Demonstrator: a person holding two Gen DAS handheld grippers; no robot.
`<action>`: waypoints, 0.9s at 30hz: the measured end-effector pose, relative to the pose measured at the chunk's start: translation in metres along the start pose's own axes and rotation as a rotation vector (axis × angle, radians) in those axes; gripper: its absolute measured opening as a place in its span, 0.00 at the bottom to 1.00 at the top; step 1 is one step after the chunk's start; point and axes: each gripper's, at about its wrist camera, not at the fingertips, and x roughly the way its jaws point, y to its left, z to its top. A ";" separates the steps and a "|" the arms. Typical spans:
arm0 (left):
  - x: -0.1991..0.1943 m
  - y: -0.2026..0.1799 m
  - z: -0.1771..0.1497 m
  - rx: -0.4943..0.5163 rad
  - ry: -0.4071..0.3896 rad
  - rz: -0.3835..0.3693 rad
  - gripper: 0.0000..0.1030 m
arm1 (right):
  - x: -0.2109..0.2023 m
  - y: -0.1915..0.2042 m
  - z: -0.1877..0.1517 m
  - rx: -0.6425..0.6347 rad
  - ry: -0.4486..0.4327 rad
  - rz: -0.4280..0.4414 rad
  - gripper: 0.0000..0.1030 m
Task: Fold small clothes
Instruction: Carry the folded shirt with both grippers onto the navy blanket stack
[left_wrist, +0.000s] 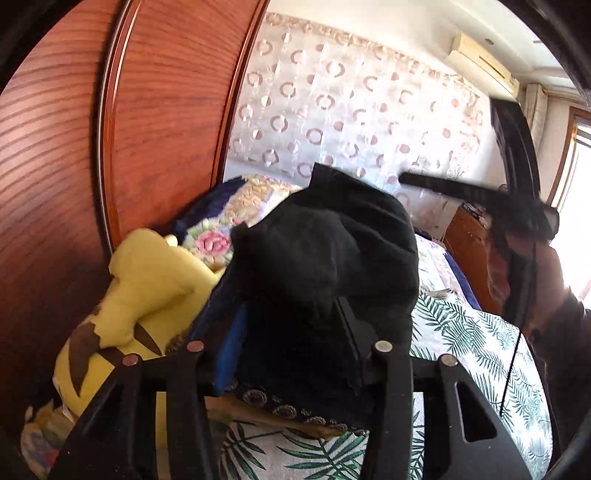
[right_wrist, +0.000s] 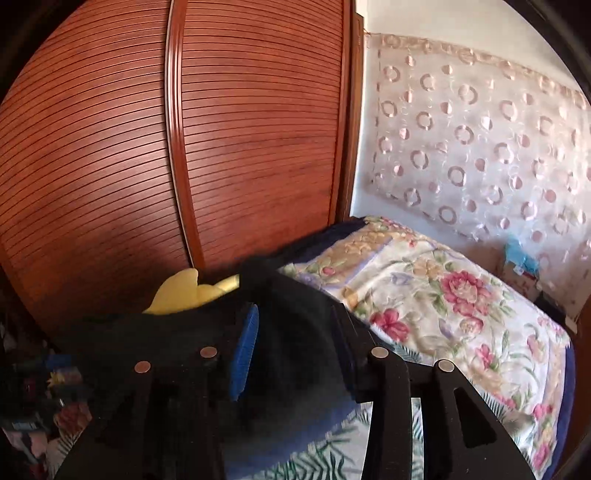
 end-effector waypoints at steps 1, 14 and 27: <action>0.000 0.001 0.001 0.009 0.000 0.000 0.51 | -0.005 -0.001 -0.006 0.007 -0.001 0.005 0.40; -0.045 -0.044 -0.004 0.211 -0.093 0.045 0.82 | -0.135 0.045 -0.091 0.132 -0.036 -0.025 0.41; -0.072 -0.106 -0.036 0.265 -0.089 -0.066 0.82 | -0.256 0.077 -0.164 0.215 -0.093 -0.141 0.51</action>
